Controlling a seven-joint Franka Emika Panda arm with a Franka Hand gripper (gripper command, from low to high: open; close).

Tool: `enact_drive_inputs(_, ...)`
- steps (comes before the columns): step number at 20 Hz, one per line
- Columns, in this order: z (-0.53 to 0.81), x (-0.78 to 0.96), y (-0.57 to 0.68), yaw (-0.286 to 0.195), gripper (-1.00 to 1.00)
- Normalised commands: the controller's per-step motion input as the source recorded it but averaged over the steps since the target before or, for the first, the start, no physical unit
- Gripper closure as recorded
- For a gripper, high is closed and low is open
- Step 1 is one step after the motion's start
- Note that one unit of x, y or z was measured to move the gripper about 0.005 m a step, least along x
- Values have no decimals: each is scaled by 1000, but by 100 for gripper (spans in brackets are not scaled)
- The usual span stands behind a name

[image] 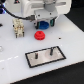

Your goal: Insert the blue gear onto the right peg, followed by the red gear

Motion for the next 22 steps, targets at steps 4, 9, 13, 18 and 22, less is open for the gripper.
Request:
enact_drive_inputs(4, -11, -125, 13, 0, 100)
enact_drive_inputs(9, 235, 81, 2, 0, 100)
enact_drive_inputs(13, 526, 343, 2, 0, 100)
enact_drive_inputs(18, 519, 568, -70, 0, 100)
enact_drive_inputs(22, 525, 754, -134, 0, 100)
